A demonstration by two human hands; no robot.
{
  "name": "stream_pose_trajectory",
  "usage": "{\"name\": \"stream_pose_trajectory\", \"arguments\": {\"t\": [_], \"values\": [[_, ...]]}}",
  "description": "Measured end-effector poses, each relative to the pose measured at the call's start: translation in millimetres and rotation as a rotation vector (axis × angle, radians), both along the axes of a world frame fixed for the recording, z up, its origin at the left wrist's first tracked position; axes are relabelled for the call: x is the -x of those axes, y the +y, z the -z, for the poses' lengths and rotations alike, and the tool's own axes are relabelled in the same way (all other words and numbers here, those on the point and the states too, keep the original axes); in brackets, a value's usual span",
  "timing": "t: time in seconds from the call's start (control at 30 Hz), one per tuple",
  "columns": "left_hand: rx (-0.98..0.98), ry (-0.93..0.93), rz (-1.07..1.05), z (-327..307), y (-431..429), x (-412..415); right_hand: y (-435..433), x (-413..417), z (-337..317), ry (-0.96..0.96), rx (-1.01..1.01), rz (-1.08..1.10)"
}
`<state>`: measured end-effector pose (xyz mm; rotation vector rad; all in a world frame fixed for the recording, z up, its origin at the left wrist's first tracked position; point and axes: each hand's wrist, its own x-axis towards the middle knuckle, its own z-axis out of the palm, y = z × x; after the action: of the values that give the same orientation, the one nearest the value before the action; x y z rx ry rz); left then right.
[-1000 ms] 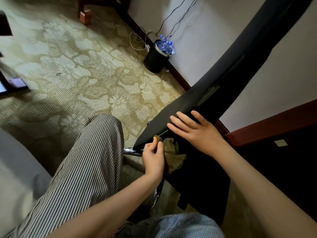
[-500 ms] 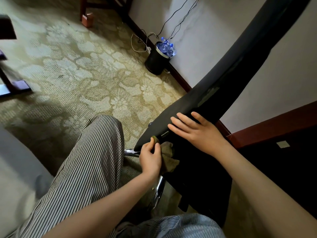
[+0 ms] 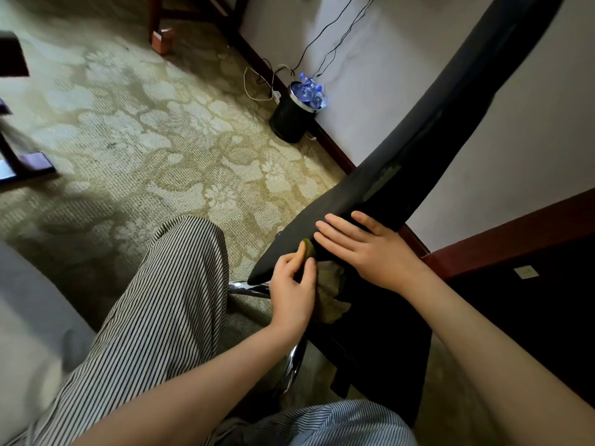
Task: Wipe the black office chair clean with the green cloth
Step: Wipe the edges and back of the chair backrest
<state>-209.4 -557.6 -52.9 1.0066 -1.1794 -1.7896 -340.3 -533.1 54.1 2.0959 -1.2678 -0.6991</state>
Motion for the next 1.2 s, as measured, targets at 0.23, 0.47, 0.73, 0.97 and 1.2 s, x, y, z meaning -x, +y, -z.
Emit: {"name": "stream_pose_trajectory", "arguments": {"t": [0.23, 0.47, 0.73, 0.97, 1.2], "values": [[-0.206, -0.234, 0.003, 38, -4, 1, 4, -9, -5, -0.073, -0.042, 0.056], [-0.284, -0.115, -0.021, 12, -5, 13, 18, -5, -10, -0.119, -0.014, 0.088], [-0.219, 0.025, 0.0, -20, -4, 8, 23, -5, -11, -0.096, 0.008, 0.102], [-0.106, 0.141, -0.013, -42, -8, 7, 23, -5, -21, -0.031, 0.146, 0.082], [-0.045, -0.055, -0.059, -13, 4, 8, 19, -20, -24, -0.021, 0.332, 0.128]]}}
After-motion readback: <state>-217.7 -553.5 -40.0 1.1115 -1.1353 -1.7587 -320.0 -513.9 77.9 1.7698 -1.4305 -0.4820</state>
